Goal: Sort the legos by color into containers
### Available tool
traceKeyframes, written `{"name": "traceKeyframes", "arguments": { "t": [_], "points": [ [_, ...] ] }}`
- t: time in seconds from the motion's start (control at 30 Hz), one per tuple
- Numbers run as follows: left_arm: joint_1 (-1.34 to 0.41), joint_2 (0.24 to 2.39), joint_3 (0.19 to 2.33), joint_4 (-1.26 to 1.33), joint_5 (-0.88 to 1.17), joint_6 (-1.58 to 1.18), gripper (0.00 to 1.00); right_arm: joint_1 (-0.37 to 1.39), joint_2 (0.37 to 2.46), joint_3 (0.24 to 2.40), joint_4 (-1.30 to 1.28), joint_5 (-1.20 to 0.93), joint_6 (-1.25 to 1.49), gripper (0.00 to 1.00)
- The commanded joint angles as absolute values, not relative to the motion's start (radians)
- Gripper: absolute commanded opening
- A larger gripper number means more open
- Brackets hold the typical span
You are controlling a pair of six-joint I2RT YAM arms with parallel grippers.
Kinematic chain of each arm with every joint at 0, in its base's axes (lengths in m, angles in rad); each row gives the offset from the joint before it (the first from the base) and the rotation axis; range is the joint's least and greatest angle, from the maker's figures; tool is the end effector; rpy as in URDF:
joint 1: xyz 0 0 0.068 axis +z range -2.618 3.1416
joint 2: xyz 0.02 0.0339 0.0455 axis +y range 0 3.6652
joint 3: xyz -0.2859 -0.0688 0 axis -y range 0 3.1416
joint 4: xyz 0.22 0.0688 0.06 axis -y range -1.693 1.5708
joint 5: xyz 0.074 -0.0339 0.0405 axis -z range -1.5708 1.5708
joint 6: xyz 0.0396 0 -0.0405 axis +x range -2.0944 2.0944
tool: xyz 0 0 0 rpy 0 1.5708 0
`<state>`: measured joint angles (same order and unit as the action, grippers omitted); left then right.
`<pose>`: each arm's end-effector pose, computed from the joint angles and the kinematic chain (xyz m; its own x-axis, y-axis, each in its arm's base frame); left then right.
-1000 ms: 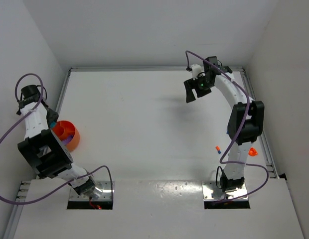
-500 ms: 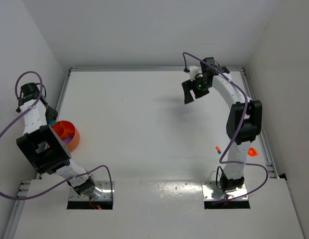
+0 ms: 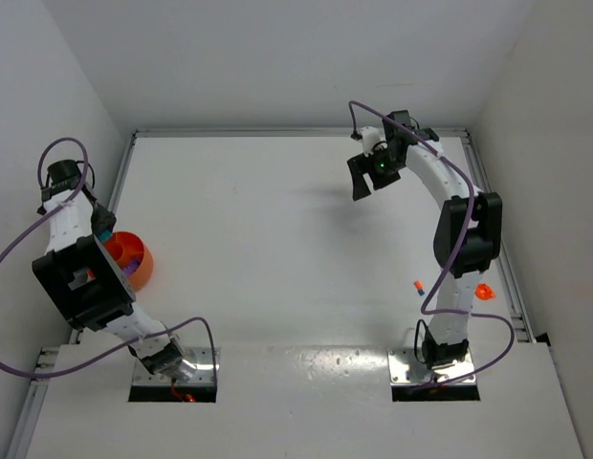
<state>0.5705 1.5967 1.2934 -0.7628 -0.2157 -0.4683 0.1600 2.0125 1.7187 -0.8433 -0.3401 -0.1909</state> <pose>0.2561 0.1744 0.2922 -0.3800 -0.7677 -0.5160 -0.8810 0.4704 -0.0511 0.4095 0.0795 0.2647 -0.8248 -0.3143 -0.4700 -0.4533 0.8644 0.2175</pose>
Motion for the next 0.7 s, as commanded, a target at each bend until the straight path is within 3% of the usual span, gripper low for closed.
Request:
{"name": "traceKeyframes", "arguments": {
  "t": [0.0,0.27,0.5,0.67],
  "points": [
    [0.566,1.605,1.272,-0.749,-0.229,-0.459,0.14,0.167,1.997,1.723,-0.825,-0.325,-0.202,0.77],
    [0.566,1.605,1.253,-0.749,-0.247,-0.448,0.16,0.176,1.997,1.713,-0.825,-0.315,-0.202,0.78],
    [0.566,1.605,1.253,-0.758,-0.247,-0.439,0.29,0.186,1.997,1.713,-0.816,-0.272,-0.202,0.88],
    [0.566,1.605,1.262,-0.758,-0.233,-0.439,0.48,0.186,1.997,1.704,-0.807,-0.261,-0.192,0.92]
  ]
}}
